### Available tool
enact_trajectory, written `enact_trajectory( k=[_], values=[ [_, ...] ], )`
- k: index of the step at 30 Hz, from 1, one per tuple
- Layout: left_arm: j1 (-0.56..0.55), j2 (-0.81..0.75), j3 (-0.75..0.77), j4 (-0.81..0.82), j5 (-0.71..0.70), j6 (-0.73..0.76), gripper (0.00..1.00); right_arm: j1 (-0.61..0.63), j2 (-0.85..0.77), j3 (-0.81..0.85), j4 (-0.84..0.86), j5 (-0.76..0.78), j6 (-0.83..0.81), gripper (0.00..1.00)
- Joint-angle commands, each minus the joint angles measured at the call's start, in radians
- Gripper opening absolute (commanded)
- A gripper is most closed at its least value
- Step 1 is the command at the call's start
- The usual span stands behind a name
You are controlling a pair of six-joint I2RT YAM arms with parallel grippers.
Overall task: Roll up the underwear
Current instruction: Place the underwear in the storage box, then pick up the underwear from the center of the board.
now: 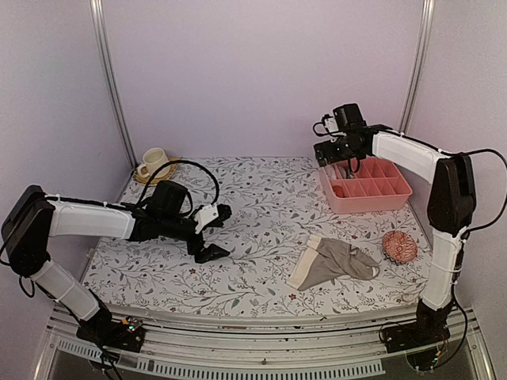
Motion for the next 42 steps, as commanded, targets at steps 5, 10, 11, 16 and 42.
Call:
enact_trajectory(
  k=[5, 10, 11, 16, 42],
  values=[
    [0.01, -0.014, -0.004, 0.017, 0.009, 0.012, 0.99, 0.087, -0.364, -0.415, 0.194, -0.234, -0.024, 0.99],
    [0.011, -0.03, -0.019, 0.027, 0.042, 0.025, 0.98, 0.088, -0.558, -0.732, 0.292, -0.289, 0.036, 0.99],
    [0.01, -0.035, -0.023, 0.029, 0.049, 0.028, 0.99, 0.088, -0.572, -0.765, 0.289, -0.276, 0.039, 0.99],
    [0.011, -0.057, -0.043, 0.035, 0.088, 0.051, 0.99, 0.097, -0.619, -0.912, 0.338, -0.279, 0.069, 0.99],
    [-0.132, 0.388, 0.598, -0.239, 0.1, -0.041, 0.99, 0.143, -0.933, -1.295, 0.642, -0.187, 0.184, 0.99]
  ],
)
